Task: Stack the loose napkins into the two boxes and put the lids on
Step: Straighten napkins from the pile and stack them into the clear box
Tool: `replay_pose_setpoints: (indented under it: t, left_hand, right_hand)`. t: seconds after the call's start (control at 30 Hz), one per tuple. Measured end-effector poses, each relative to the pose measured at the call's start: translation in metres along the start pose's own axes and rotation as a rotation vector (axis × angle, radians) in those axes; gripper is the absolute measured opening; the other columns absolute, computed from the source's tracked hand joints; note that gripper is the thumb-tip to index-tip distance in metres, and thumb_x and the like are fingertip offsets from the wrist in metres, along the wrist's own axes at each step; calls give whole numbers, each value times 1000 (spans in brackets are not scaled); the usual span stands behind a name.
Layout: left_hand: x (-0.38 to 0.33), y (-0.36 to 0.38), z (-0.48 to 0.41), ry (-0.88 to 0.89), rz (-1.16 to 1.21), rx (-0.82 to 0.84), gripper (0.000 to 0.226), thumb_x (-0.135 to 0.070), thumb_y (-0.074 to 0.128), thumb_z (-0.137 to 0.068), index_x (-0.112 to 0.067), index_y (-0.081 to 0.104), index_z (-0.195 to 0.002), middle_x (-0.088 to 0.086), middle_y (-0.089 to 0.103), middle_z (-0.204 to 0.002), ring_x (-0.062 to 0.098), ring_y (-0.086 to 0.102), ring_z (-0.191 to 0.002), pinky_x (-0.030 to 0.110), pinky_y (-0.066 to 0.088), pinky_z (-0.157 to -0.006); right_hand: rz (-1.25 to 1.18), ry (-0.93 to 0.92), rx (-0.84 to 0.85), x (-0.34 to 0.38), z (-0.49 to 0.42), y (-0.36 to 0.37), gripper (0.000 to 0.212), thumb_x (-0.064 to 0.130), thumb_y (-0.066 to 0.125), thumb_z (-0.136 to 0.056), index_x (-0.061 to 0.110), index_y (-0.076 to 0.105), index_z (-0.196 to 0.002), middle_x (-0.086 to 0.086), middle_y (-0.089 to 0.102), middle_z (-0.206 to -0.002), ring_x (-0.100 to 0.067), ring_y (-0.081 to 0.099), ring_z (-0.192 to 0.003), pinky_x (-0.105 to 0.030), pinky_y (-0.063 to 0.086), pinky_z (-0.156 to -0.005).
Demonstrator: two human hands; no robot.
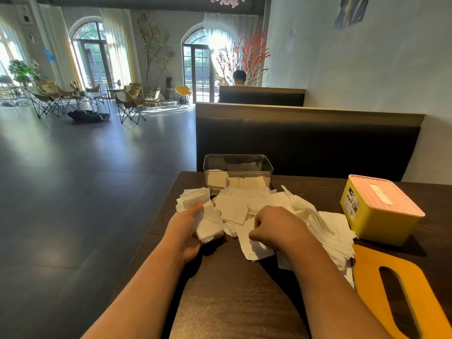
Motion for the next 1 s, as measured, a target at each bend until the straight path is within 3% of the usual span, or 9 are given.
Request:
replay_pose_setpoints:
  t: [0.1, 0.27, 0.37, 0.5, 0.6, 0.67, 0.73, 0.87, 1.0]
  left_hand:
    - [0, 2, 2, -2, -4, 22, 11, -15, 55, -107, -19, 63, -112, 18, 78, -113, 38, 75, -106, 62, 57, -96]
    - [-2, 1, 4, -9, -5, 31, 12, -15, 54, -107, -17, 64, -113, 18, 78, -114, 37, 75, -107, 63, 55, -100]
    - [-2, 1, 5, -12, -5, 30, 10, -14, 54, -107, -18, 63, -107, 18, 79, -109, 37, 75, -106, 61, 56, -100]
    - [-2, 2, 5, -18, -6, 31, 10, -15, 54, -108, -19, 63, -110, 18, 79, -109, 38, 75, -105, 60, 58, -96]
    - [-2, 1, 5, -3, -7, 29, 11, -14, 54, -107, -20, 63, -110, 16, 80, -107, 37, 75, -105, 59, 59, -93]
    - [-2, 1, 4, -1, -8, 24, 12, -15, 55, -107, -22, 62, -111, 13, 81, -105, 36, 76, -103, 57, 60, -90]
    - [-2, 1, 4, 1, -14, 19, 12, -15, 55, -107, -24, 62, -110, 12, 81, -101, 35, 77, -100, 55, 61, -87]
    - [-1, 0, 2, -5, -20, 15, 16, -17, 55, -107, -23, 61, -120, 13, 80, -110, 35, 77, -101, 56, 61, -87]
    - [-1, -1, 0, -8, -11, 5, 27, -16, 58, -106, -24, 56, -132, 14, 78, -115, 36, 77, -101, 58, 62, -87]
  right_hand:
    - [8, 14, 23, -1, 2, 0, 27, 34, 78, -82, 25, 68, -105, 2, 69, -96, -19, 67, -89, -41, 62, -86]
    - [112, 29, 35, 1, 5, 2, 51, 46, 79, -81, 27, 56, -122, 0, 65, -112, -20, 63, -99, -38, 60, -86]
    - [144, -3, 43, 6, 6, 4, 52, 44, 77, -85, 27, 55, -128, -1, 65, -117, -22, 62, -101, -33, 54, -79]
    - [119, 6, 11, 9, 6, 5, 51, 49, 75, -82, 23, 58, -124, -1, 66, -112, -21, 64, -99, -36, 59, -83]
    - [39, -23, 1, 12, 3, 10, 35, 51, 71, -89, 20, 61, -102, 3, 60, -87, -17, 63, -86, -30, 53, -71]
    - [-25, -38, -10, 13, 1, 11, 29, 46, 64, -95, 18, 62, -101, 3, 58, -84, -17, 63, -86, -31, 55, -74]
    - [-29, -38, -26, 12, 0, 9, 29, 38, 66, -93, 20, 63, -115, 2, 63, -97, -19, 64, -94, -35, 59, -83]
    - [-53, -36, 16, 9, 3, 12, 52, 44, 71, -85, 28, 54, -132, 1, 65, -124, -20, 62, -107, -40, 59, -91]
    - [-88, -46, 69, 7, 2, 15, 60, 49, 69, -85, 24, 54, -138, -1, 64, -131, -21, 62, -112, -37, 57, -92]
Point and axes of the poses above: each hand's wrist, its own z-axis away from the middle knuckle, its own y-axis out of the palm, x = y × z, the point moved 2 cm from there along -z, towards the middle knuckle
